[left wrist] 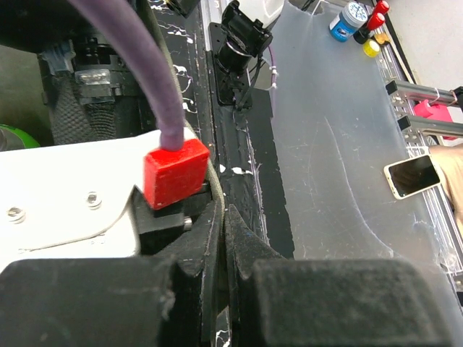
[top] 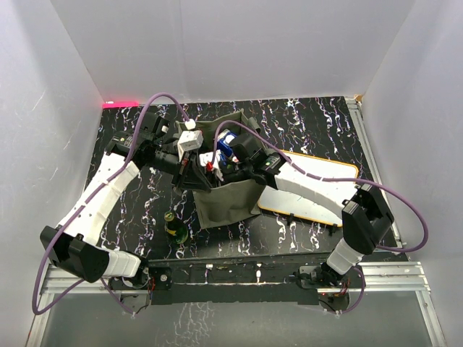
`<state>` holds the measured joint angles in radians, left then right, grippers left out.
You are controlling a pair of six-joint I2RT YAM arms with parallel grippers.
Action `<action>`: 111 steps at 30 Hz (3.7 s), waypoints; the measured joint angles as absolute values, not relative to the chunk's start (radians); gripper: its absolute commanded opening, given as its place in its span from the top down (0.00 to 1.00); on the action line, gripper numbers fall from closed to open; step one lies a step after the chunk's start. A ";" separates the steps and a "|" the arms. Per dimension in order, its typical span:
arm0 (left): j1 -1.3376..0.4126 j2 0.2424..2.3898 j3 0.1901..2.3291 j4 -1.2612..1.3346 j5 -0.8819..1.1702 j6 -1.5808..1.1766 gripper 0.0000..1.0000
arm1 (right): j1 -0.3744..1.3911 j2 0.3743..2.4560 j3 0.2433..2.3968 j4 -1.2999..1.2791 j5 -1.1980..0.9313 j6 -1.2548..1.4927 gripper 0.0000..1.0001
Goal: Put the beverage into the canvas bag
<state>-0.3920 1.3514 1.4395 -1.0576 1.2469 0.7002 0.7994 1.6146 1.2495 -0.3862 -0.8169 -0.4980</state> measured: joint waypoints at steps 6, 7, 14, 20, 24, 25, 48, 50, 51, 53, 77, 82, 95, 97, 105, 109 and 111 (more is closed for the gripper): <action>-0.392 1.342 1.433 -1.079 1.249 0.730 1.00 | 0.802 1.638 1.308 -0.452 -0.804 -0.512 0.32; -0.393 1.339 1.430 -1.083 1.251 0.736 1.00 | 0.803 1.640 1.314 -0.460 -0.800 -0.514 0.32; -0.393 1.329 1.425 -1.111 1.264 0.779 0.96 | 0.803 1.649 1.364 -0.514 -0.791 -0.511 0.29; -0.387 1.328 1.425 -1.131 1.277 0.807 0.87 | 0.802 1.652 1.418 -0.547 -0.820 -0.494 0.28; -0.373 1.327 1.427 -1.134 1.316 0.818 0.78 | 0.796 1.652 1.453 -0.559 -0.851 -0.488 0.28; -0.368 1.326 1.427 -1.136 1.324 0.821 0.76 | 0.792 1.651 1.459 -0.561 -0.859 -0.487 0.28; -0.164 1.185 1.506 -1.191 1.363 0.821 0.32 | 0.708 1.591 1.584 -0.604 -0.886 -0.410 0.27; -0.129 1.156 1.513 -1.155 1.316 0.759 0.30 | 0.703 1.576 1.612 -0.604 -0.886 -0.391 0.26; -0.113 1.141 1.514 -1.145 1.291 0.739 0.28 | 0.698 1.567 1.623 -0.606 -0.885 -0.385 0.26; -0.080 1.106 1.515 -1.141 1.227 0.716 0.27 | 0.691 1.548 1.647 -0.608 -0.884 -0.374 0.26; -0.002 0.936 1.140 -1.309 0.713 0.815 0.19 | 0.446 1.360 1.621 -0.601 -0.916 -0.287 0.24; -0.014 0.980 1.110 -1.300 0.708 0.821 0.21 | 0.424 1.356 1.604 -0.601 -0.921 -0.281 0.24; -0.265 1.032 1.017 -1.152 0.601 0.712 0.47 | 0.414 1.352 1.570 -0.595 -0.934 -0.281 0.23; -0.266 1.034 1.007 -1.141 0.589 0.710 0.49 | 0.413 1.352 1.564 -0.595 -0.934 -0.281 0.23; -0.266 1.031 1.001 -1.124 0.584 0.706 0.74 | 0.411 1.351 1.558 -0.595 -0.934 -0.282 0.23; -0.251 1.020 1.007 -1.108 0.585 0.726 0.92 | 0.410 1.351 1.554 -0.595 -0.934 -0.283 0.23; -0.242 1.019 1.007 -1.116 0.589 0.731 0.97 | 0.410 1.351 1.554 -0.595 -0.934 -0.284 0.23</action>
<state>-0.2420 1.0191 1.0073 -1.1164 0.5888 0.7307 0.4099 1.3510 1.5539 -0.5949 -0.9344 -0.2844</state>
